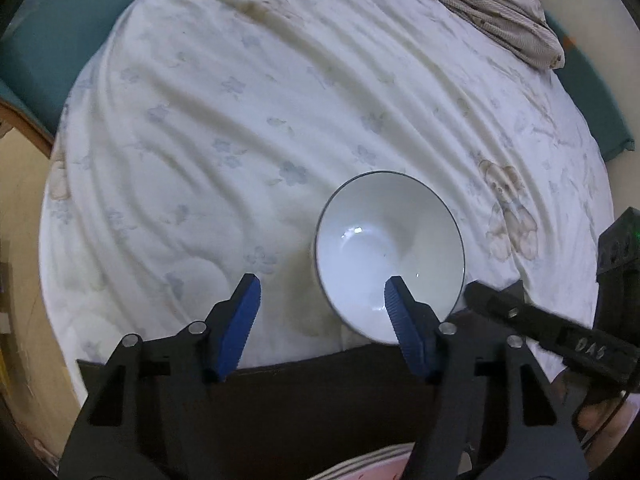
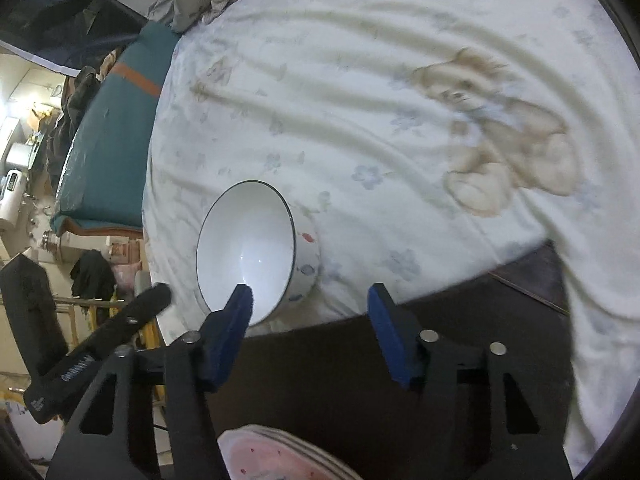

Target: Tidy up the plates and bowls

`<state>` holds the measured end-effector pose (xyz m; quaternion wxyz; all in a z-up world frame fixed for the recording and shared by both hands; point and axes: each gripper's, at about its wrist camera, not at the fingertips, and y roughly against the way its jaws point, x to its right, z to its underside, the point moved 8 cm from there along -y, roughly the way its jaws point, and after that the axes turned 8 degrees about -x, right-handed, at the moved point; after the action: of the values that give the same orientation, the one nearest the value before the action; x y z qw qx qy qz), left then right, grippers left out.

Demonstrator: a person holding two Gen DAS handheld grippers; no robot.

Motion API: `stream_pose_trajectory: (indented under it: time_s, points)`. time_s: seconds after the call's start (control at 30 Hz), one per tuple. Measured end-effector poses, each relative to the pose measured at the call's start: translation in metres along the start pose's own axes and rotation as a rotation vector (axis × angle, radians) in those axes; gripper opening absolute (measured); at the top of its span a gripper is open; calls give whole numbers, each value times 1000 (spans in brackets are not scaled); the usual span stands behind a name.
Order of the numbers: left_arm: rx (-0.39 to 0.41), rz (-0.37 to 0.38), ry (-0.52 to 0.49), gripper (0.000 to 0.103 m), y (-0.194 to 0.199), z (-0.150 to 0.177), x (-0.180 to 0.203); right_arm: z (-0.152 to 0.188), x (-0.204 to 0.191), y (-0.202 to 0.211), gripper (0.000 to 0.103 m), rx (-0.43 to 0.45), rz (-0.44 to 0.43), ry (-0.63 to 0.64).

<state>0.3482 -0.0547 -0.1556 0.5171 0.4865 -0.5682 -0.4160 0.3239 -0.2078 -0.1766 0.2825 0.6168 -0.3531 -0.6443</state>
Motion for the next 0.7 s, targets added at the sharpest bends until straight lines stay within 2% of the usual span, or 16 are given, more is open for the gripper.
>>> stream_pose_trajectory:
  time_s: [0.03,0.1,0.17,0.33,0.37,0.5,0.6,0.7]
  points:
    - [-2,1,1,58,-3,-1,1,-1,0,-5,56,-10,-2,-2]
    - [-22,-5,7,44,-13,-2,3,-1,1,-13,44,-31,-4,0]
    - [-42,-4,2,28,-20,-2,4,-2,0,-21,39,-43,8,15]
    - [-52,-16,-47,19,-30,-2,10,-1,0,-34,31,-53,23,43]
    - [-51,-21,-46,13,-30,-2,9,0,0,-36,29,-56,29,50]
    - [-63,-36,-36,11,-30,1,5,1,0,-44,19,-60,29,64]
    - [-67,-70,-49,10,-29,4,6,2,-1,-44,18,-45,38,78]
    - [-64,-70,-33,10,-24,8,8,2,-4,-43,17,-32,60,93]
